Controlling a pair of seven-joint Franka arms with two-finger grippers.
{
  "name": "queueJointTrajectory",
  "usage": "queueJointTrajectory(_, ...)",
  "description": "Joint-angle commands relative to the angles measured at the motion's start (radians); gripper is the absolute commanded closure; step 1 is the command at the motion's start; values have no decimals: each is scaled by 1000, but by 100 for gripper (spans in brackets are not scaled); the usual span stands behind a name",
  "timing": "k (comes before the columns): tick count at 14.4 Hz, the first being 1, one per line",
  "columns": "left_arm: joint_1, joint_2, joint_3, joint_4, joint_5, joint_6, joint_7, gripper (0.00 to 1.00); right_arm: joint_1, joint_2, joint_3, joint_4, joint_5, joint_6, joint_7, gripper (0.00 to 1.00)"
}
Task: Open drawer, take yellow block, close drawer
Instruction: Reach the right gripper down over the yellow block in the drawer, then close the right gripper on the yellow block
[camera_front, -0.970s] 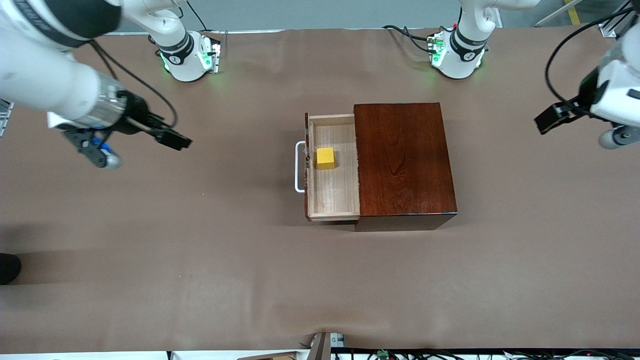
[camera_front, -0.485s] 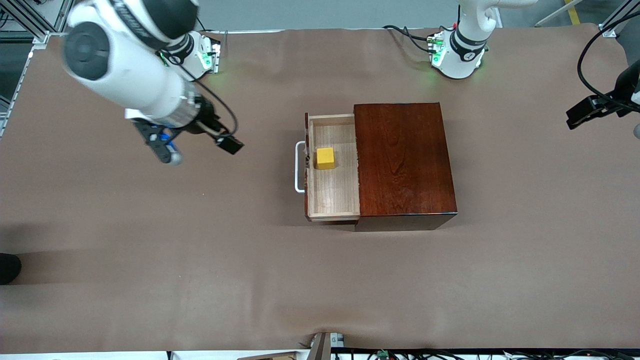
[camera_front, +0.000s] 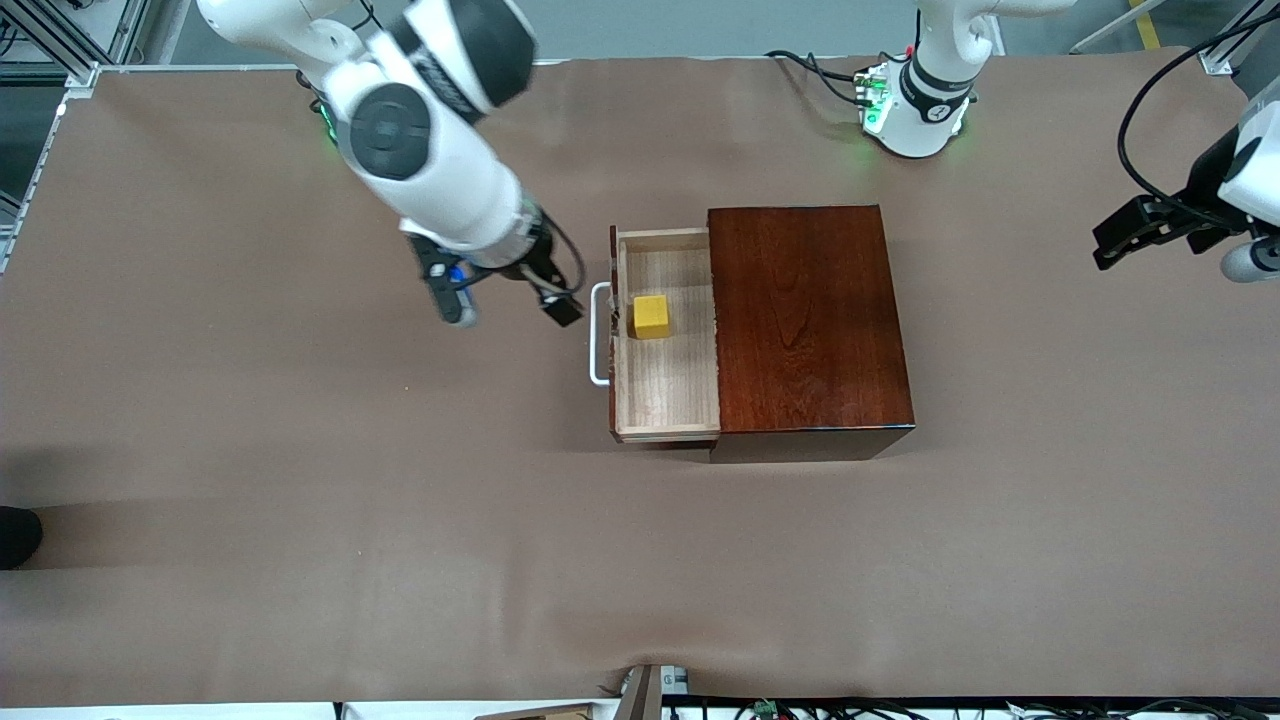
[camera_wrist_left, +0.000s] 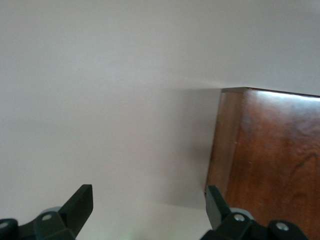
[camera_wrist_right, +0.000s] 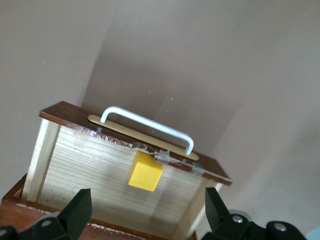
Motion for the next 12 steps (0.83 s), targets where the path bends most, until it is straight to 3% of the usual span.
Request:
queueJointTrajectory(1,1,-18,-2,-24,-34,14,54,0,77,66,-11,16,-58,63,122,0)
queueJointTrajectory(7,4,-26,-19,-31,-48,12,110,0,178,181,-14,13,-96,190,301,0)
queueJointTrajectory(12,4,-29,-21,-33,-48,4,118,0,213,256,-12,13,-280,244,417,0)
